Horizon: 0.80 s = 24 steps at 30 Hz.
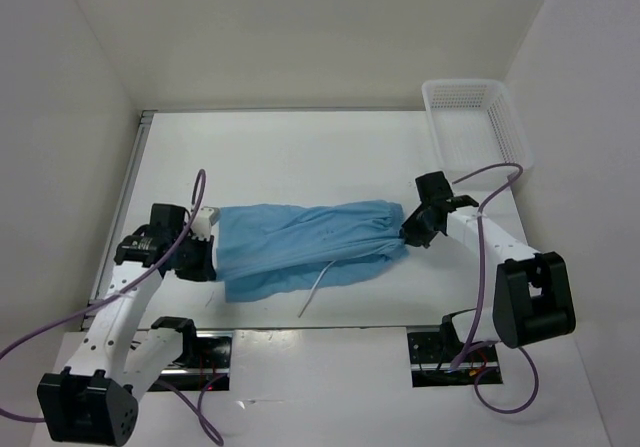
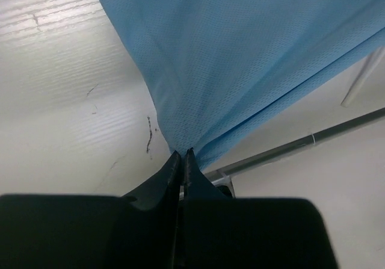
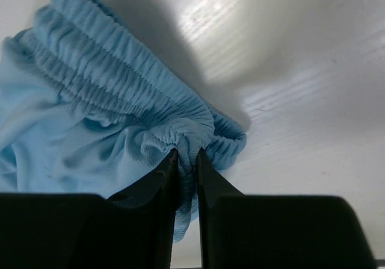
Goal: Fold and stack the shorts
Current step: Fold the shorts
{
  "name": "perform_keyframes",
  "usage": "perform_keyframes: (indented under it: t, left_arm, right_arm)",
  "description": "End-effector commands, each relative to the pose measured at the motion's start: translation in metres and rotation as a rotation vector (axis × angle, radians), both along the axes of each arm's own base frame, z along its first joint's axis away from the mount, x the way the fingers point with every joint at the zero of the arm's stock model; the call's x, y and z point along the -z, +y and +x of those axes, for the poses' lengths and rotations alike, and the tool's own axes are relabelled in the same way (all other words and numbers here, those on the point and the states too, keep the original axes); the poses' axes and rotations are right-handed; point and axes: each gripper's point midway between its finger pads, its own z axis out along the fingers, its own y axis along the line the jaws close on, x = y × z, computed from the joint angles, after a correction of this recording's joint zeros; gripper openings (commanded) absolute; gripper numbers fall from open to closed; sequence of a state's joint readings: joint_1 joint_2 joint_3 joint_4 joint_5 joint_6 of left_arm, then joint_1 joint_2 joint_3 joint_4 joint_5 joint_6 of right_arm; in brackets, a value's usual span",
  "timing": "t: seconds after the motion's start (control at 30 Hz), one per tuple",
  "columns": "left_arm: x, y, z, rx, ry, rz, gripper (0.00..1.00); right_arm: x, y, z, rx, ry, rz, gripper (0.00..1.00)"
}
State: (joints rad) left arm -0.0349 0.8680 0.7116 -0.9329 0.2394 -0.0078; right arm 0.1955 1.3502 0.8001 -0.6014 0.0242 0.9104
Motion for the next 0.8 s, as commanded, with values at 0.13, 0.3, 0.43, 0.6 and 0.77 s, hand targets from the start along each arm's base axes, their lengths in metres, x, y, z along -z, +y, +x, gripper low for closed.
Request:
perform_keyframes:
  t: [0.13, 0.3, 0.43, 0.6, 0.77]
  left_arm:
    - [0.018, -0.006, -0.028, 0.045, 0.092, -0.011, 0.52]
    - [0.006, -0.007, -0.032, 0.101, 0.122, 0.046, 1.00]
    - [-0.010, -0.001, -0.007, 0.082, 0.095, 0.093, 1.00]
    - [-0.008, -0.028, 0.047, 0.154, 0.001, 0.053, 1.00]
    - [0.005, -0.074, 0.091, 0.270, -0.048, -0.028, 0.90]
  right_arm:
    - [0.013, -0.016, -0.019, 0.133, 0.046, -0.015, 0.55]
    - [-0.016, -0.033, -0.006, 0.130, -0.022, -0.112, 0.98]
    - [-0.054, -0.028, 0.021, 0.048, -0.165, -0.105, 0.99]
    - [-0.087, -0.001, 0.047, -0.103, -0.341, -0.109, 0.93]
    - [-0.089, 0.066, 0.049, -0.318, -0.385, 0.023, 0.70]
